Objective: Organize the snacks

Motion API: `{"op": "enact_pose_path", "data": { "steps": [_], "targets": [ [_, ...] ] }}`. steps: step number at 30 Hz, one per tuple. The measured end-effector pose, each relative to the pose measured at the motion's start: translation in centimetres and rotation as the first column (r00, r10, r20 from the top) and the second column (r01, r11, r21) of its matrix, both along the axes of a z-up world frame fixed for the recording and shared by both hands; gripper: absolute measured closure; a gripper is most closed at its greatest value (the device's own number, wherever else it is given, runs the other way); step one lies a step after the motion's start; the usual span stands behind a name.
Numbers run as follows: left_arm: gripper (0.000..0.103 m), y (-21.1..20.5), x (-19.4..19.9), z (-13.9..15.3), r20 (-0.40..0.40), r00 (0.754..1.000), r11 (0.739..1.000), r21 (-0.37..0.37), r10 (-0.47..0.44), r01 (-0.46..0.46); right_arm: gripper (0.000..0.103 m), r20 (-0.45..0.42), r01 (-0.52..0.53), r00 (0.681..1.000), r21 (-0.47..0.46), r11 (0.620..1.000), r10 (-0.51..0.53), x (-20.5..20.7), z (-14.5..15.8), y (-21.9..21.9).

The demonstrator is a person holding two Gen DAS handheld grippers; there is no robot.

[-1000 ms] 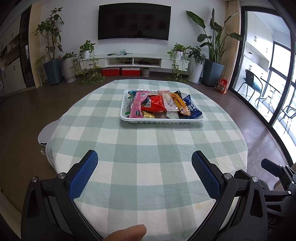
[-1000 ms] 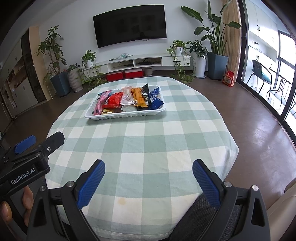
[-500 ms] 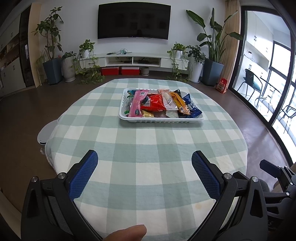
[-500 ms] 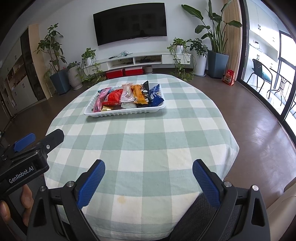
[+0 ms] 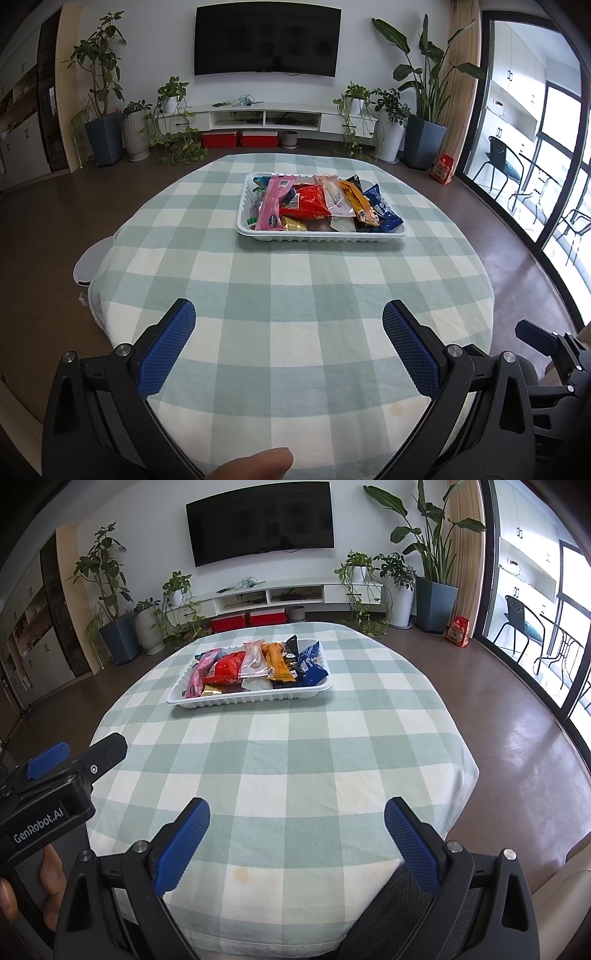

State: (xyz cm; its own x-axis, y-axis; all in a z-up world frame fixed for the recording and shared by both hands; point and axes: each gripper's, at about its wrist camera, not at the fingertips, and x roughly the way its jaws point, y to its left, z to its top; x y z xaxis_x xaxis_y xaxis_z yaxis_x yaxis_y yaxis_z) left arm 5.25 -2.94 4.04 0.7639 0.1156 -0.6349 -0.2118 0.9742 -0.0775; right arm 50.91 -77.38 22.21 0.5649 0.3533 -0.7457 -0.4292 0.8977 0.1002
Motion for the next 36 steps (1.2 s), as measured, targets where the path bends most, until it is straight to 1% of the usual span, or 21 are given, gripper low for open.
{"op": "enact_pose_path", "data": {
  "steps": [36],
  "targets": [
    [0.0, 0.05, 0.1, -0.16, -0.007, 1.0, 1.0, -0.012, -0.002, 0.002, 0.005, -0.011, -0.003, 1.0, -0.006, 1.0, 0.003, 0.02, -0.02, 0.15]
  ]
}}
